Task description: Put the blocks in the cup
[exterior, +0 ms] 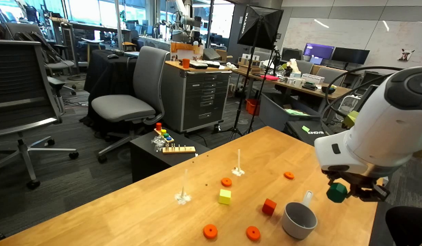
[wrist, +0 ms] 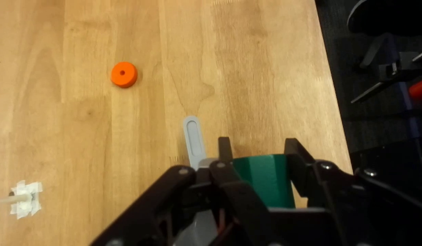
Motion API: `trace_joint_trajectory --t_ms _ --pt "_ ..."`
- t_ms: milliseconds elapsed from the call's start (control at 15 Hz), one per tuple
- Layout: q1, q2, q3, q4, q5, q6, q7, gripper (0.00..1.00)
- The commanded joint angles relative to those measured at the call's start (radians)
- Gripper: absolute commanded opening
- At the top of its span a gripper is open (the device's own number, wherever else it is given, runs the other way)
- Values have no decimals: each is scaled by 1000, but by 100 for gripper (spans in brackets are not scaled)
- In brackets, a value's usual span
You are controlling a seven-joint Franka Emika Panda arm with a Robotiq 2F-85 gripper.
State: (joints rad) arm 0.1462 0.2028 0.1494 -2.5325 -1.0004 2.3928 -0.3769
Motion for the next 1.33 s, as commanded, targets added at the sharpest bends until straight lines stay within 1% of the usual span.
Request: trace_joint_trajectory --t_ms 0,67,133,267,400,600,800,933,1267 --pt "-33 12 -10 97 104 -35 -7 18" --pt "-39 40 -14 154 137 -42 -10 18" --pt "-39 94 -17 245 168 -63 -8 18" --pt "-27 169 -22 362 178 -75 27 18" --pt "-9 254 -19 485 198 -99 35 18" --pt "21 349 -18 593 196 -127 52 18" --pt "51 390 -23 610 181 -155 74 18" --pt "66 388 -26 585 166 -172 91 18" --pt "74 369 -31 515 130 -183 118 18"
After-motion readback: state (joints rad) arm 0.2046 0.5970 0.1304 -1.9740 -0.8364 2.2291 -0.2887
